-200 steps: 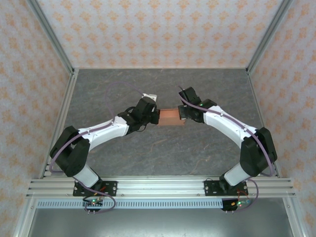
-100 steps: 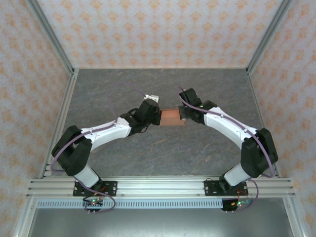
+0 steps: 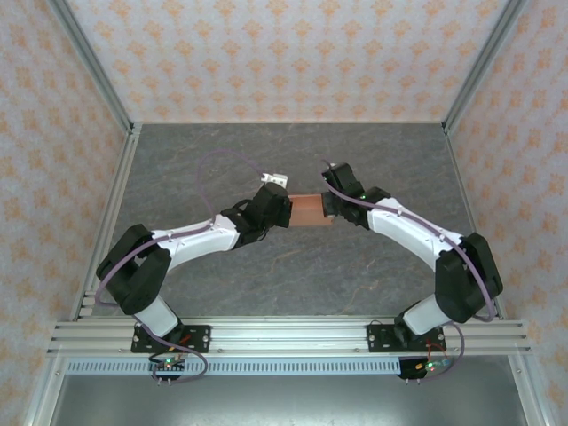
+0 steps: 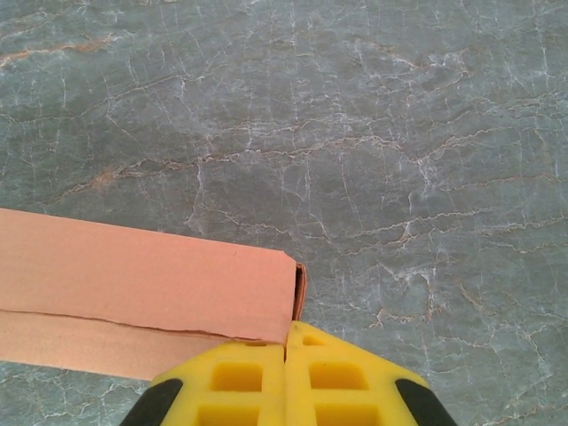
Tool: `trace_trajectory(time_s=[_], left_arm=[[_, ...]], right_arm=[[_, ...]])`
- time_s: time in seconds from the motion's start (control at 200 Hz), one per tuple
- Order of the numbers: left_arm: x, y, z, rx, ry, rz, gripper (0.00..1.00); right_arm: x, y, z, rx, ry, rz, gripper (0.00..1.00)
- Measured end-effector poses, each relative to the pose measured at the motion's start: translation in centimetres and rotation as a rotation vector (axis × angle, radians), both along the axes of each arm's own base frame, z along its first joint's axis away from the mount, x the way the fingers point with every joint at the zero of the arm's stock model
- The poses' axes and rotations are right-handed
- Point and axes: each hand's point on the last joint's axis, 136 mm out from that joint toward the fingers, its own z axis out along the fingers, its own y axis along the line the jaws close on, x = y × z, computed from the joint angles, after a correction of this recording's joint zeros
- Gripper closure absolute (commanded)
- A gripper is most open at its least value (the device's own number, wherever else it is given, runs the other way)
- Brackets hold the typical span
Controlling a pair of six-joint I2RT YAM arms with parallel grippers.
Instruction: Fold the paper box
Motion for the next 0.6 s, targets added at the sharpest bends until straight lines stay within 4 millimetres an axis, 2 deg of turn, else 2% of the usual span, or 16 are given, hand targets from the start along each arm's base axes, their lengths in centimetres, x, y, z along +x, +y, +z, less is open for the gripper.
trace_trajectory(time_s=[0.601], left_arm=[[0.5, -0.2, -0.5, 0.005, -0.067, 0.044, 1.0]], right_arm=[[-0.1, -0.1, -1.3, 0.077, -0.12, -0.001, 0.98]])
